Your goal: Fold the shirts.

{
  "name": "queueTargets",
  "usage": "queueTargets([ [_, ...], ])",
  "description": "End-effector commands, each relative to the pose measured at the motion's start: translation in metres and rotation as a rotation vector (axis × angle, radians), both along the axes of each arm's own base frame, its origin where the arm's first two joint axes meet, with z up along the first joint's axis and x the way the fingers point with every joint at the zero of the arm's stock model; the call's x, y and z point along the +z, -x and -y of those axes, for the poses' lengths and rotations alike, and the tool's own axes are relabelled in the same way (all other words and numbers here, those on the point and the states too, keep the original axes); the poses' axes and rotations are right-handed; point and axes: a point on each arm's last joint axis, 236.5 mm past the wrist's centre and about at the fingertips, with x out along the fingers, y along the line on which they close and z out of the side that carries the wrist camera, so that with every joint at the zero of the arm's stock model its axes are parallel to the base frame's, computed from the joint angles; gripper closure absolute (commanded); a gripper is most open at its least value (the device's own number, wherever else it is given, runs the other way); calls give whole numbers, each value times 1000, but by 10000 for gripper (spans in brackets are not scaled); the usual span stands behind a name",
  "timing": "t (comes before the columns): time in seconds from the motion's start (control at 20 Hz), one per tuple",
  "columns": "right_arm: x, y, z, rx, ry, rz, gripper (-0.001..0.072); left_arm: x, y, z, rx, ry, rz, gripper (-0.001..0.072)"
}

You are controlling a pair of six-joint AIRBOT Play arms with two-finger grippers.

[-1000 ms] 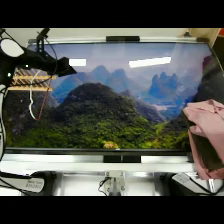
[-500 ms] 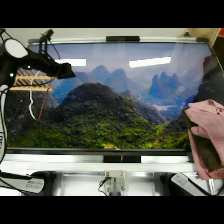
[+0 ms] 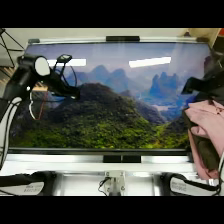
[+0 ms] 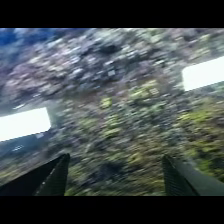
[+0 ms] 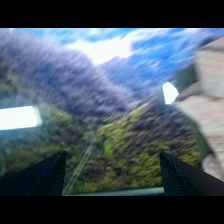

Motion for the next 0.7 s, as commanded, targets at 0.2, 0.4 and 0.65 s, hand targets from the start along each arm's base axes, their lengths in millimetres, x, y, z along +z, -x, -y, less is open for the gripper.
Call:
queueTargets([
  [0.2, -15, 11, -50, 116, -52, -111, 33, -2, 7, 4, 29, 36, 20, -7],
  [0.4, -15, 11, -50, 116, -52, -111, 33, -2, 7, 4, 29, 35, 19, -8],
  [0.65, -15, 11, -50, 116, -52, -111, 33, -2, 7, 4, 29, 35, 19, -9],
])
